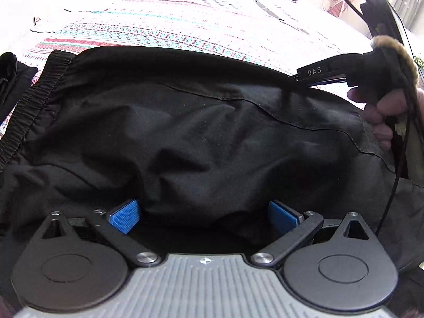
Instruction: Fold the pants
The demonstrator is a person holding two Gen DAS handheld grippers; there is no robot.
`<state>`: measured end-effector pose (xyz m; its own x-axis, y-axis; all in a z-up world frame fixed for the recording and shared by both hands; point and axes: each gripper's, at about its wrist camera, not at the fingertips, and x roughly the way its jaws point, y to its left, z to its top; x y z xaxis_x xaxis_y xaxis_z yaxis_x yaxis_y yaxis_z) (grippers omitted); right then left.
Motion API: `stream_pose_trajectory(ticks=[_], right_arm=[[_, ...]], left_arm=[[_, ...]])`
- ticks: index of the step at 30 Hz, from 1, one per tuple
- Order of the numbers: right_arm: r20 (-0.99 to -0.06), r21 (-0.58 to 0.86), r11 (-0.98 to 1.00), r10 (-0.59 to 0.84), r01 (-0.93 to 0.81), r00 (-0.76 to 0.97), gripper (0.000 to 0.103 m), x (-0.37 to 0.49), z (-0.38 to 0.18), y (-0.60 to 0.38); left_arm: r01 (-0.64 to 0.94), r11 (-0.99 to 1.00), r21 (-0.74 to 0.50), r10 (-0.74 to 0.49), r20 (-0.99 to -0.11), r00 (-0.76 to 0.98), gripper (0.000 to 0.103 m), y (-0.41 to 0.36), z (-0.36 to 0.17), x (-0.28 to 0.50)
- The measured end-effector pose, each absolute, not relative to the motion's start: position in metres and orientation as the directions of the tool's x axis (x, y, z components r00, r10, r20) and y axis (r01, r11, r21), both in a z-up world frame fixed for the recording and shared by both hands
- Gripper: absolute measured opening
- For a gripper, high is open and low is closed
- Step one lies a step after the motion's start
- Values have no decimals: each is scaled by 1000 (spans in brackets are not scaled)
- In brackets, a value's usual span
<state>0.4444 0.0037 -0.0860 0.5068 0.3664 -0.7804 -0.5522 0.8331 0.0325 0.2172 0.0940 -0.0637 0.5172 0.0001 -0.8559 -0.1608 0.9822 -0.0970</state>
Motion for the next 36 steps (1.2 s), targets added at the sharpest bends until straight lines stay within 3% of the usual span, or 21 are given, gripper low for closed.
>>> stream_pose_trajectory(ticks=[5, 11, 14, 18, 21, 27, 36], right_arm=[[-751, 60, 849, 385, -524, 537, 0, 431, -69, 1], [-672, -20, 846, 383, -532, 634, 0, 370, -13, -4], [-629, -40, 839, 400, -542, 666, 0, 326, 16, -6], [-597, -69, 819, 424, -570, 681, 0, 264, 43, -9], [-583, -75, 811, 437, -581, 685, 0, 217, 54, -12], [-571, -39, 806, 467, -591, 675, 0, 129, 46, -16], [-641, 44, 795, 487, -605, 593, 0, 48, -6, -14]], left_arm=[[-159, 981, -108, -11, -858, 513, 103, 97, -63, 221], [-209, 958, -199, -65, -855, 515, 103, 116, -55, 215], [-237, 928, -288, -105, -811, 575, 103, 134, -41, 203], [-325, 849, -416, -72, -700, 710, 103, 174, -19, 173], [-350, 814, -463, -68, -674, 735, 103, 203, -13, 154], [-329, 806, -492, -149, -707, 691, 103, 242, -13, 135], [-267, 838, -476, -196, -719, 667, 103, 261, -20, 84]])
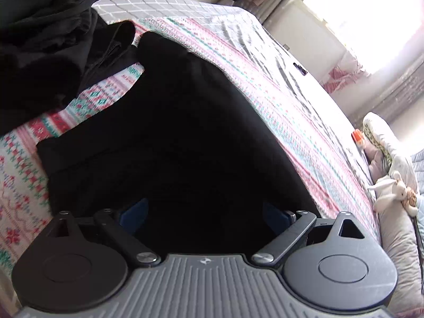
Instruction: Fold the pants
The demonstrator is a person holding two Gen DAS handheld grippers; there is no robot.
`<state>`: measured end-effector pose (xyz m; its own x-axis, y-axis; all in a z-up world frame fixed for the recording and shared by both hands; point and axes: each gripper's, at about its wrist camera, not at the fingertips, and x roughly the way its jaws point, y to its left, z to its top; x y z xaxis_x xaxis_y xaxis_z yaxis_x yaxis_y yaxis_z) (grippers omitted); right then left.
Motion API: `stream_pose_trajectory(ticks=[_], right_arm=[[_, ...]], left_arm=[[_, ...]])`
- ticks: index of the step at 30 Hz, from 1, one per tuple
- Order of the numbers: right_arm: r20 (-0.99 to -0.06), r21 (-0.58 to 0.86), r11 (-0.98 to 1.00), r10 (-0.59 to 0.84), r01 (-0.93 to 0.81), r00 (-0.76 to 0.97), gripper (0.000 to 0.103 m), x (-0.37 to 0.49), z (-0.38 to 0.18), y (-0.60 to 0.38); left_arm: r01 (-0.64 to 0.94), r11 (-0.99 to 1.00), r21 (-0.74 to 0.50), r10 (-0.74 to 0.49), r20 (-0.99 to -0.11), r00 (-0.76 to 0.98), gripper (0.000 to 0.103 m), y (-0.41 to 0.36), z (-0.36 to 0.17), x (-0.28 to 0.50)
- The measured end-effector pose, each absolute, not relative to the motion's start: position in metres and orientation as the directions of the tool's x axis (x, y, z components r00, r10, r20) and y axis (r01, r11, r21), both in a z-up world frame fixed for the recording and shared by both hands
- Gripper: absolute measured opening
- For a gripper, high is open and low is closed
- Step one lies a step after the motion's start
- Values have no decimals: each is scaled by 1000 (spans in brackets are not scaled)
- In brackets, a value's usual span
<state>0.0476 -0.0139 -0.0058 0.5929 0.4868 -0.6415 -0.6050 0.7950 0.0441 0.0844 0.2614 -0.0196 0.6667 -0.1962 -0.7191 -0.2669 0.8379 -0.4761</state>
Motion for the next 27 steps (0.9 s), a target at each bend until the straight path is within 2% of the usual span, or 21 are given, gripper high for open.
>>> stream_pose_trajectory(ticks=[7, 10, 11, 12, 13, 14, 15, 17, 18, 22, 27], right_arm=[[-685, 127, 799, 499, -588, 530, 1, 9, -56, -15], [-748, 168, 813, 473, -558, 465, 10, 10, -81, -16], [-765, 165, 819, 457, -550, 453, 10, 12, -84, -16], [-759, 168, 817, 464, -551, 457, 12, 11, -83, -18], [-757, 177, 816, 471, -551, 453, 16, 11, -81, -20], [-752, 193, 818, 478, -541, 454, 28, 12, -77, -25], [-741, 207, 822, 486, -531, 463, 45, 11, -74, -31], [-708, 206, 838, 484, -506, 513, 67, 7, -65, -46], [-695, 195, 850, 472, -489, 543, 70, 5, -60, -53], [-673, 176, 908, 393, -379, 627, 71, 4, -52, -92], [-688, 190, 967, 256, -172, 679, 71, 7, -58, -145]], left_arm=[[-171, 870, -463, -284, -753, 594, 103, 266, -46, 48], [-128, 883, -452, -295, -746, 597, 103, 269, -55, 37], [-110, 885, -453, -300, -733, 610, 103, 271, -55, 33], [-102, 886, -453, -302, -730, 613, 103, 272, -54, 31], [-94, 882, -461, -311, -722, 618, 103, 273, -54, 30], [-85, 876, -475, -324, -710, 625, 103, 276, -53, 28], [-79, 868, -489, -336, -699, 632, 103, 277, -52, 27], [-66, 847, -527, -366, -669, 647, 103, 282, -51, 26], [-55, 833, -550, -385, -649, 656, 103, 283, -49, 26], [-65, 793, -605, -414, -615, 671, 103, 286, -54, 31], [-191, 713, -675, -391, -609, 690, 103, 297, -67, 32]])
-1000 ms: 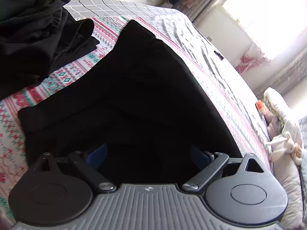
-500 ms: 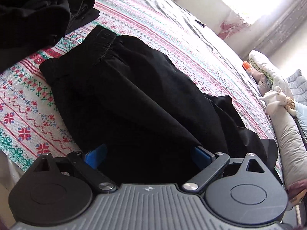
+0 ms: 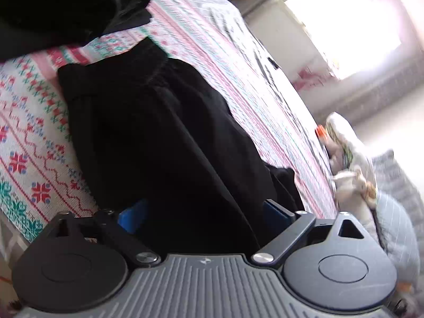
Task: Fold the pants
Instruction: 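Fold the pants over with both grippers and release onto the blanket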
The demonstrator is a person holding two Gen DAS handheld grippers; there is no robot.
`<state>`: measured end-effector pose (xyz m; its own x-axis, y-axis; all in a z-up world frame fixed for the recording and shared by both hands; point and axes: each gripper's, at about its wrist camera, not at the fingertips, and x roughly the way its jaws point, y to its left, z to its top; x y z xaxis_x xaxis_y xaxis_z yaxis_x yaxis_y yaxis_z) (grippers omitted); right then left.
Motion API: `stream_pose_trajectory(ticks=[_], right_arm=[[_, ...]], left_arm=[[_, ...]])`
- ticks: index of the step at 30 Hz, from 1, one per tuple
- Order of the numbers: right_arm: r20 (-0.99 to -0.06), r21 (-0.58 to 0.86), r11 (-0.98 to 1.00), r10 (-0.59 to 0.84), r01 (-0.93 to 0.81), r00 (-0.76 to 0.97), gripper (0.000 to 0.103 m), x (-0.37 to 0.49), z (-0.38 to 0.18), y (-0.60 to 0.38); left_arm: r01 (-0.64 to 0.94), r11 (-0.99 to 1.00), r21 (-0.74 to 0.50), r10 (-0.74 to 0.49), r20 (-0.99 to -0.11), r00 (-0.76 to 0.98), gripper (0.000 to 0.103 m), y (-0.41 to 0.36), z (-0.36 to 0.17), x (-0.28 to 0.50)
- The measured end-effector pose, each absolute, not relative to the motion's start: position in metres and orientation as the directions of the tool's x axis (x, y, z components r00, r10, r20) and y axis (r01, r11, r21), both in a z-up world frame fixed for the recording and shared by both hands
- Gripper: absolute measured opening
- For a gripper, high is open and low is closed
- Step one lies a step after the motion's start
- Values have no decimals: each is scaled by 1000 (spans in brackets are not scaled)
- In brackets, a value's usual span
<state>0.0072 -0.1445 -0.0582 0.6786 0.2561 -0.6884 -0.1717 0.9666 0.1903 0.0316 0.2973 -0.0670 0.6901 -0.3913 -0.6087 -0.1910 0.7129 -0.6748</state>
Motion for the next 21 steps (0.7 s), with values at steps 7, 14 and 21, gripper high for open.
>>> stream_pose_trajectory(ticks=[7, 14, 21], right_arm=[[-699, 343, 931, 165, 123, 696, 70, 20, -74, -215], [-651, 524, 802, 162, 286, 741, 57, 40, -95, -256], [-623, 556, 775, 149, 301, 768, 4, 56, -98, -256]], left_arm=[[-278, 633, -722, -315, -568, 760, 96, 312, -68, 29], [-294, 619, -728, -261, -544, 797, 77, 318, -67, 27], [-332, 634, -699, -194, -560, 806, 32, 323, -64, 30]])
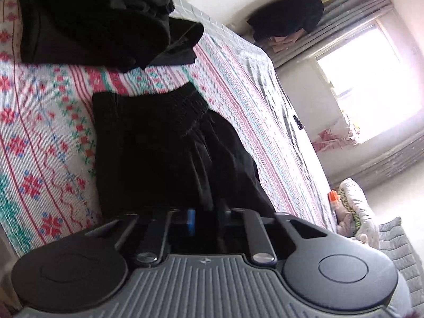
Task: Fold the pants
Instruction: 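Fold the pants over with both grippers and release onto the blanket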
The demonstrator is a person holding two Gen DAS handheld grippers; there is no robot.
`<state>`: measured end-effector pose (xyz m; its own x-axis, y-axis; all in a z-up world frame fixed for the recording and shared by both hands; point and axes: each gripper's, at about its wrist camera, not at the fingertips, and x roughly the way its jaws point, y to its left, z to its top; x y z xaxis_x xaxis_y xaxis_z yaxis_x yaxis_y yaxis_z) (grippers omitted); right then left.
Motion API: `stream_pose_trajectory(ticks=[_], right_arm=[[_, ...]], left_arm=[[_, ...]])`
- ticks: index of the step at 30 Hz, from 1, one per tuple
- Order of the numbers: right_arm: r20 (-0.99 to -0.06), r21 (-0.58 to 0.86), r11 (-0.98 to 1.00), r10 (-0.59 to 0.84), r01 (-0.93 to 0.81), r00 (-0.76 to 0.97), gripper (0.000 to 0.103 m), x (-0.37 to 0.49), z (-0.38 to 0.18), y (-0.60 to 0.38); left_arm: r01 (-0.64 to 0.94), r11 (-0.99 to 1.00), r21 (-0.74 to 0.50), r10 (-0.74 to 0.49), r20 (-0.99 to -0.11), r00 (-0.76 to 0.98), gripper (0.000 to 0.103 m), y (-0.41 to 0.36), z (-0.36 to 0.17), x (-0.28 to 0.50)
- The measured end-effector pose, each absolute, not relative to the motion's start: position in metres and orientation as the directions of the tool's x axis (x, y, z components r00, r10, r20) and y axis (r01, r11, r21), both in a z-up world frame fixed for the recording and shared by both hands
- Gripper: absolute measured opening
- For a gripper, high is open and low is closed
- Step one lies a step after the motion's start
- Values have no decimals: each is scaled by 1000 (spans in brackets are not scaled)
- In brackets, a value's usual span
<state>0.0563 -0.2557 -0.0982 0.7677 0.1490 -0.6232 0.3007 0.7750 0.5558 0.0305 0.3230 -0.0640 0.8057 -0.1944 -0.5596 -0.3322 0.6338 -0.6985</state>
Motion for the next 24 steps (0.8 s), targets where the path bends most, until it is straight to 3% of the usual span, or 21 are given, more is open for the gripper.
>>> stream_pose_trajectory(ticks=[6, 11, 18, 22, 24], right_arm=[[-522, 323, 911, -55, 258, 851, 1, 24, -37, -221], [-502, 29, 970, -194, 240, 843, 0, -27, -2, -181], [-665, -111, 970, -234, 216, 709, 0, -60, -45, -153], [-786, -131, 976, -210, 177, 581, 1, -56, -83, -155], [-793, -119, 980, -191, 161, 578, 9, -59, -82, -155]], left_arm=[[-274, 742, -613, -128, -529, 839, 29, 325, -26, 21], [-305, 846, -437, -54, -640, 766, 29, 327, -8, 13], [-326, 936, -132, 83, -819, 568, 30, 311, -30, 15], [-293, 954, -64, 116, -821, 559, 48, 302, -31, 9], [-290, 953, -82, 109, -804, 585, 63, 303, -23, 5]])
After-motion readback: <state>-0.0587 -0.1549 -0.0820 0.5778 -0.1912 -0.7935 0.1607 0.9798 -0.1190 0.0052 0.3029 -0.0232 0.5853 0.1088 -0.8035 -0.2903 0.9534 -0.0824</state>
